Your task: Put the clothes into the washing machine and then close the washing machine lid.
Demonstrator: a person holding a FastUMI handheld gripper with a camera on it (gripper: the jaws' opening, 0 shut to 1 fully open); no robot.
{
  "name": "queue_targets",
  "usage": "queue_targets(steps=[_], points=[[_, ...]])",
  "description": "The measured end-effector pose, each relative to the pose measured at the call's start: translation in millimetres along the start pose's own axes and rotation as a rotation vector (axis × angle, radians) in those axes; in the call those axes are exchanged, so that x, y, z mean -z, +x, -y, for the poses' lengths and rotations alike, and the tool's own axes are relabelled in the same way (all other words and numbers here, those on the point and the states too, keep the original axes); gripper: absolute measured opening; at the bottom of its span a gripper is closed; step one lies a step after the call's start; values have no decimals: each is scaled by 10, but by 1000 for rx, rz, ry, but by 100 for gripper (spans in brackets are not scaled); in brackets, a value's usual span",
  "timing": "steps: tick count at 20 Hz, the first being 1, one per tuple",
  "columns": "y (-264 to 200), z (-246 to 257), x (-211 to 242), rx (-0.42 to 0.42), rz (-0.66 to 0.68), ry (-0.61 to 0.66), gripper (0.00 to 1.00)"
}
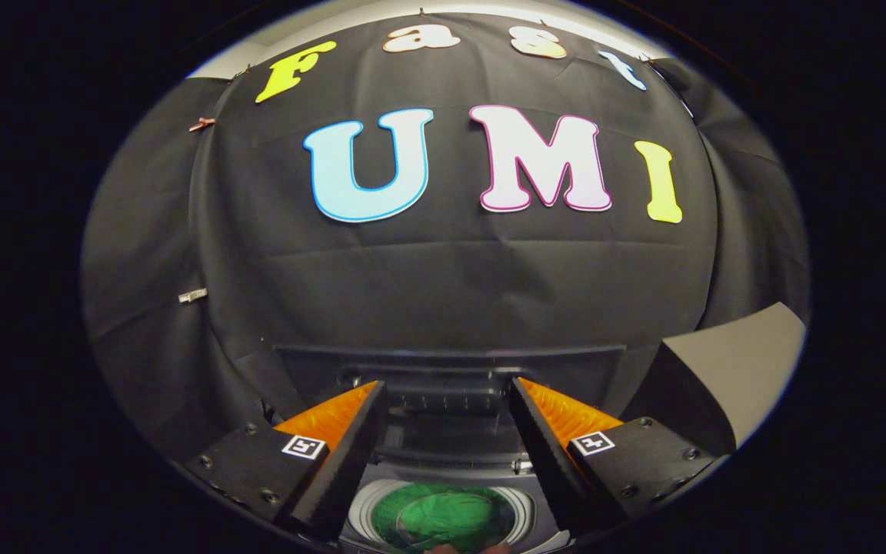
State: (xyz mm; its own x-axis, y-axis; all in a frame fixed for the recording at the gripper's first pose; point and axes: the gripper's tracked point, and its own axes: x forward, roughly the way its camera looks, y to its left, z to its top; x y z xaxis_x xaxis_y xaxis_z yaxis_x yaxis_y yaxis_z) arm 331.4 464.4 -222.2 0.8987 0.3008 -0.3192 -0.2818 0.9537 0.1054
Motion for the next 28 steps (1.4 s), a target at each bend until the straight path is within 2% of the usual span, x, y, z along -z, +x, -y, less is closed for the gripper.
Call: queue_targets(steps=[3,10,20,28], points=[[263,-32,-121,9,-12,-5,100],[834,66,36,50,-145,22,100],[776,46,106,0,-144,-40,100],[402,12,235,-15,-145,-44,100]])
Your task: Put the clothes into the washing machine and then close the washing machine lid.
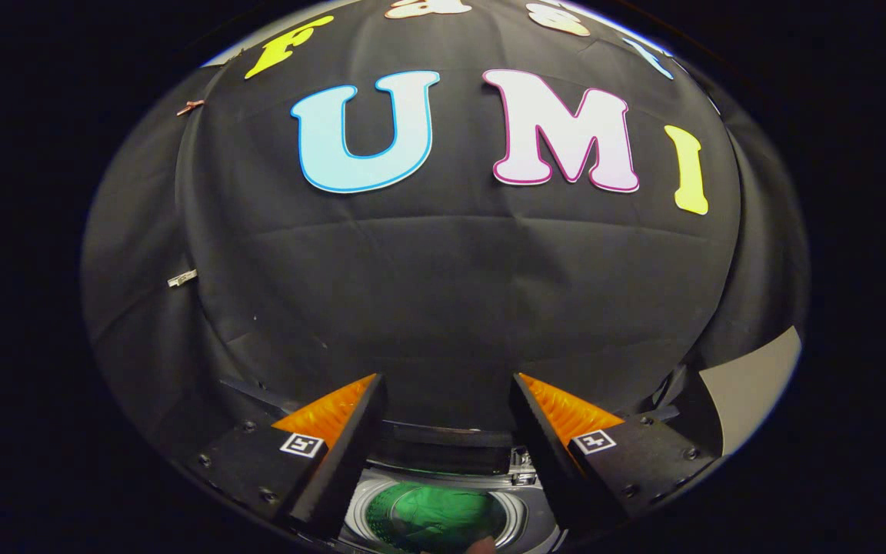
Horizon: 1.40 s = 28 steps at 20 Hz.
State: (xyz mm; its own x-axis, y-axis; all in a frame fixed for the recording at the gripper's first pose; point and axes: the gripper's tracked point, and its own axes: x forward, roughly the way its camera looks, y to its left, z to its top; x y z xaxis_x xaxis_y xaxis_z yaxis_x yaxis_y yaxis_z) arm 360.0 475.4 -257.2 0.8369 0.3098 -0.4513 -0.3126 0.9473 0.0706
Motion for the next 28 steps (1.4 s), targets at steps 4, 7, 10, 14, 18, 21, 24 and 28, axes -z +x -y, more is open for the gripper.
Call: queue_targets(steps=[4,7,10,14,18,21,24,28], points=[[-118,-13,65,-1,22,-6,100],[-196,-31,133,-12,18,-4,100],[-257,-52,179,-33,12,-1,100],[-336,-56,248,-48,18,-1,100],[-423,-67,318,-55,14,0,100],[-499,-81,409,-63,-13,6,100],[-590,-99,519,-65,-39,14,100],[-738,-107,768,-75,-126,4,100]])
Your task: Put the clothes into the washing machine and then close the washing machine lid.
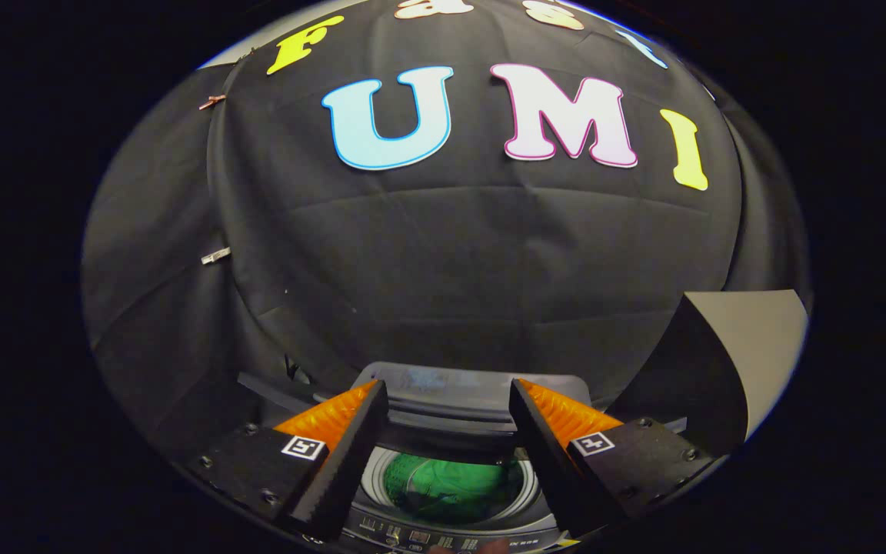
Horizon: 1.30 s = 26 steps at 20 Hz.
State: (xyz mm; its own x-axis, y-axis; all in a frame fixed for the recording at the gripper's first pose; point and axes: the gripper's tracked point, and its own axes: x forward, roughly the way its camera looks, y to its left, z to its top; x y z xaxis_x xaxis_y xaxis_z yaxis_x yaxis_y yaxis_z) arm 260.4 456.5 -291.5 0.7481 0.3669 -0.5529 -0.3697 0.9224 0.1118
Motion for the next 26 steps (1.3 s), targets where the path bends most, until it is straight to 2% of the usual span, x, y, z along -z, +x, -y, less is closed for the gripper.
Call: queue_targets(steps=[4,8,16,22,26], points=[[-33,109,374,28,-70,-30,99],[-104,196,441,51,-37,-15,99],[-562,98,31,61,131,-48,99],[-1357,63,-413,22,291,14,99],[-1943,224,-712,39,431,-8,99]])
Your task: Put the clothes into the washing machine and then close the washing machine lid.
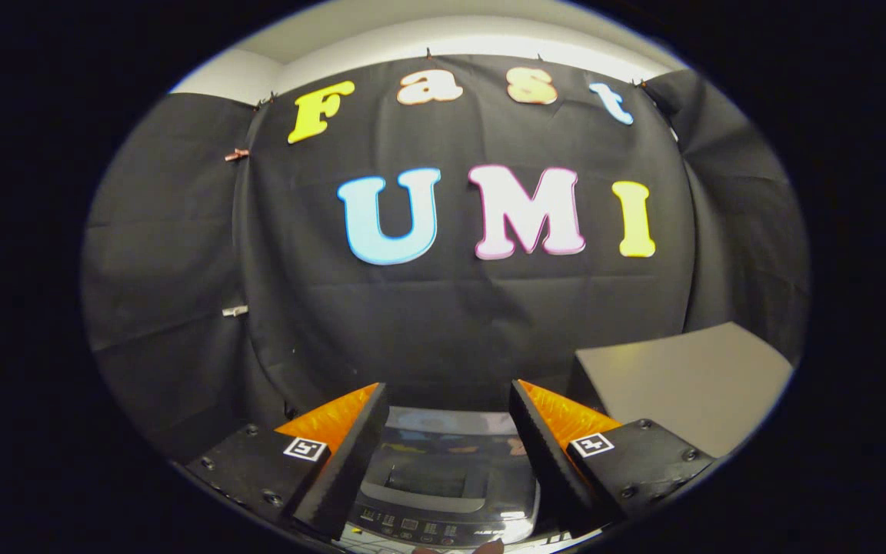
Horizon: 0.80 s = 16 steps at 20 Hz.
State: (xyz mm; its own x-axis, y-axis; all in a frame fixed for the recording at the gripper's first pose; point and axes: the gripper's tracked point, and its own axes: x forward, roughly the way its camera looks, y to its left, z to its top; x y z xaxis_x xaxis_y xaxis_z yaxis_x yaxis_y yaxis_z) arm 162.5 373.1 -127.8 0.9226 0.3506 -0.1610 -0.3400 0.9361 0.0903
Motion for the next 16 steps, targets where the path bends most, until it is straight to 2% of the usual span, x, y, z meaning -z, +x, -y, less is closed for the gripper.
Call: queue_targets(steps=[7,12,16], points=[[-722,392,-274,40,92,-59,99],[-1183,508,-349,28,105,-50,99],[-1499,617,-331,50,106,-76,99]])
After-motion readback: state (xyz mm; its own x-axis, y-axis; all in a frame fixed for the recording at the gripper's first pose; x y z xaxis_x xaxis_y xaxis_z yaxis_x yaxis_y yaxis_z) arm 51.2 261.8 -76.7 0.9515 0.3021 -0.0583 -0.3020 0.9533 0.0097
